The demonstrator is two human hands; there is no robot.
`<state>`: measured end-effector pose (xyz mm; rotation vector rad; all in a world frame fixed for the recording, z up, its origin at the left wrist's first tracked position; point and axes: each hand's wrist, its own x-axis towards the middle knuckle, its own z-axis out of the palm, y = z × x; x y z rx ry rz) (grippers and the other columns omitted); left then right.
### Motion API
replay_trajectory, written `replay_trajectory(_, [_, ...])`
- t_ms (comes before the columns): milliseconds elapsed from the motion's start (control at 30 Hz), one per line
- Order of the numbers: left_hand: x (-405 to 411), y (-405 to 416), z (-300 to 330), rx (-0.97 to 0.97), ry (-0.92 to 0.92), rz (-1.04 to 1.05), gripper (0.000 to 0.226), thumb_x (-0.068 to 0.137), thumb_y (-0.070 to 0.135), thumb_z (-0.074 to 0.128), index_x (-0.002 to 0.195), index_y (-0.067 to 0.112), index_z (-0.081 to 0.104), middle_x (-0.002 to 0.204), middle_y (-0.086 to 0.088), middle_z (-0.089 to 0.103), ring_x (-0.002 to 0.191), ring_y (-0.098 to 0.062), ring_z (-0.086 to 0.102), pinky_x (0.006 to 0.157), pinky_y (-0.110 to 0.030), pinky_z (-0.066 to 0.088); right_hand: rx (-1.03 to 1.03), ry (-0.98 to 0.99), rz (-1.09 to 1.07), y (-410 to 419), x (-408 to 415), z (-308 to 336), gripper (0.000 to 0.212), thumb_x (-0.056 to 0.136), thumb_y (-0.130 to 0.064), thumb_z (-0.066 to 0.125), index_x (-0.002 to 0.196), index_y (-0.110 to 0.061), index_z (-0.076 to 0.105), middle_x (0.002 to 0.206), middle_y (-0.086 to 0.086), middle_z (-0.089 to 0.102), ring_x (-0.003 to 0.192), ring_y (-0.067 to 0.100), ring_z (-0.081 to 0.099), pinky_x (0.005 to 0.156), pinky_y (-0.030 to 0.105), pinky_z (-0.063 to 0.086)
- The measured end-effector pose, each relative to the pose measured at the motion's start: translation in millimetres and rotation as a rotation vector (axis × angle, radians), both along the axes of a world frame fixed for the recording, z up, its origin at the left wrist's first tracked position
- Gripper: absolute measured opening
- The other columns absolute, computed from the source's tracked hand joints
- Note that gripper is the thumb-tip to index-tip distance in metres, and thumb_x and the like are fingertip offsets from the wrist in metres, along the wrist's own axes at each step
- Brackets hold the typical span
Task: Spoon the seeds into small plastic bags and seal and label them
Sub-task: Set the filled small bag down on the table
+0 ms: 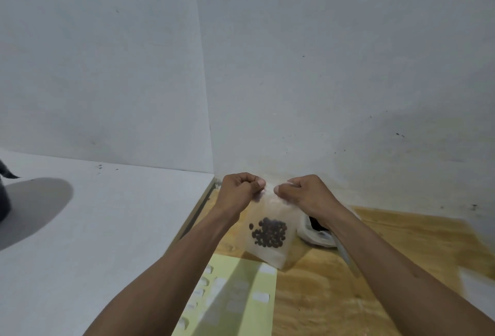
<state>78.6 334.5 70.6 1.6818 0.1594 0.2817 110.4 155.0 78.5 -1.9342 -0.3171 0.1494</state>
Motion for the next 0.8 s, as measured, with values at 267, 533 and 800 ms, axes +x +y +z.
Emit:
replay_trajectory(267, [12,12,11,-0.015,0.034,0.122,0.012,0.092,0.009,0.072,0.085,-0.001,0.075,0.066,-0.005,0.069,0.054,-0.012,0.061,0.052,-0.016,0.050,0.072,0.010,-0.128,-4,5,7,0.041,0.076,-0.040,0.086,0.067,-0.001,0.074,0.062,0.007,0.069,0.058,0.016,0.060,0.068,0.029,0.052])
replay_trajectory(533, [19,14,14,-0.159,0.065,0.219,0.023,0.093,0.009,0.072,0.070,0.011,0.071,0.068,0.001,0.069,0.061,-0.010,0.062,0.062,-0.020,0.051,0.111,0.322,-0.007,6,-9,-6,0.035,0.094,-0.038,0.070,0.105,-0.006,0.071,0.100,0.010,0.078,0.090,0.021,0.075,0.074,0.035,0.063])
replay_trajectory(800, [15,30,-10,0.026,0.409,0.089,0.015,0.090,0.009,0.075,0.096,0.005,0.062,0.103,-0.020,0.070,0.085,-0.034,0.073,0.072,-0.043,0.063,0.025,0.313,-0.221,30,7,-40,0.022,0.092,-0.012,0.073,0.084,0.007,0.065,0.076,0.014,0.064,0.073,0.029,0.068,0.078,0.045,0.062])
